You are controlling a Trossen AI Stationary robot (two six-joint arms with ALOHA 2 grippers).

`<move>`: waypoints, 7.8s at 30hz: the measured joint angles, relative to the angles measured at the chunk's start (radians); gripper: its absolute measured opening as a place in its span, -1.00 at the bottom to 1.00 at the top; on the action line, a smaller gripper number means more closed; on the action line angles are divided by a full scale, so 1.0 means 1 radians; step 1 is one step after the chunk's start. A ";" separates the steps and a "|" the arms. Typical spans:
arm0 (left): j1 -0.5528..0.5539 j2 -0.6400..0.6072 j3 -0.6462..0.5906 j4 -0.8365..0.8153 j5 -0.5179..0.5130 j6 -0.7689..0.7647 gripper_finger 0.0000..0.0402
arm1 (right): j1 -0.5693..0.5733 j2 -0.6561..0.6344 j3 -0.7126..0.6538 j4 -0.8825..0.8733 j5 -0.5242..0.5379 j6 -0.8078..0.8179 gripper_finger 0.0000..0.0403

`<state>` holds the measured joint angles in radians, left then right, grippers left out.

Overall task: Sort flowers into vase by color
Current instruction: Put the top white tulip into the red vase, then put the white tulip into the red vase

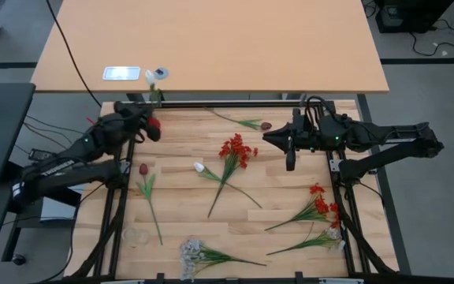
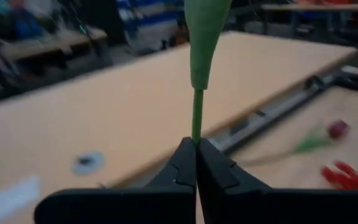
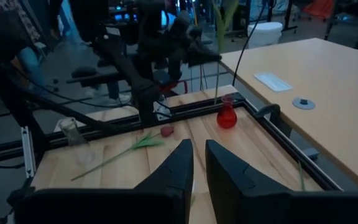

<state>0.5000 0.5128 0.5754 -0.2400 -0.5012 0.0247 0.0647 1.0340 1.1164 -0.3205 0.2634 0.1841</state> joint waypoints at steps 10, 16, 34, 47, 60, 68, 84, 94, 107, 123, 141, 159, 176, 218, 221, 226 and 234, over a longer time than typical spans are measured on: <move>0.197 0.007 0.069 -0.022 0.095 0.058 -0.99 | 0.000 0.003 0.000 -0.002 0.000 0.000 -0.74; 0.308 0.023 0.042 0.036 0.127 0.018 -0.99 | 0.000 0.003 0.000 -0.002 0.000 0.000 -0.74; 0.436 0.030 -0.239 0.275 0.152 -0.109 -0.94 | 0.000 0.003 0.000 -0.002 0.000 0.000 -0.74; 0.509 0.031 -0.134 0.044 0.141 -0.198 -0.09 | 0.000 0.003 0.000 -0.002 0.000 0.000 -0.74; 0.490 0.048 0.212 -0.602 0.381 -0.176 0.21 | 0.000 0.003 0.000 -0.002 0.000 0.000 -0.74; 0.437 0.045 0.380 -0.742 0.604 -0.108 0.12 | 0.000 0.003 0.000 -0.002 0.000 0.000 -0.74; 0.177 0.096 0.460 -0.167 0.834 -0.180 -0.01 | 0.000 0.003 0.000 -0.002 0.000 0.000 -0.74; -0.100 0.362 0.459 -0.012 0.699 -0.208 -0.01 | 0.000 0.003 0.000 -0.002 0.000 0.000 -0.74; -0.207 0.548 0.459 -0.381 0.514 -0.601 -0.01 | -0.053 0.139 0.002 -0.019 -0.097 0.322 -0.74; -0.245 0.574 0.459 -0.657 0.382 -0.777 -0.01 | -0.029 0.810 0.225 -0.035 -0.226 0.316 -0.59; -0.247 0.580 0.459 -0.712 0.382 -0.801 -0.01 | -0.058 1.155 0.462 -0.144 -0.239 0.102 -0.02; -0.247 0.579 0.459 -0.814 0.384 -0.790 -0.01 | -0.066 1.176 0.458 -0.134 -0.167 0.167 -0.93; -0.286 0.465 0.459 -0.825 0.358 -0.769 -0.01 | -0.095 0.699 -0.035 0.595 0.076 0.334 -0.98; -0.292 0.692 0.459 0.311 0.521 -0.273 -0.56 | -0.258 0.535 -0.100 1.181 -0.388 0.100 -0.96; -0.278 0.692 0.459 0.310 0.573 -0.272 -0.73 | -0.264 0.535 -0.100 1.181 -0.391 0.104 -0.96; -0.277 0.686 0.459 0.305 0.623 -0.267 -0.96 | -0.283 0.535 -0.100 1.171 -0.394 0.197 -0.83; -0.277 0.582 0.459 0.197 0.488 -0.221 -0.99 | -0.352 0.484 -0.101 1.040 -0.545 0.375 -0.33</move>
<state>0.2227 1.0943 1.0340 -0.0427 -0.0131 -0.1968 -0.2873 1.5181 1.0155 0.7195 -0.2813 0.5592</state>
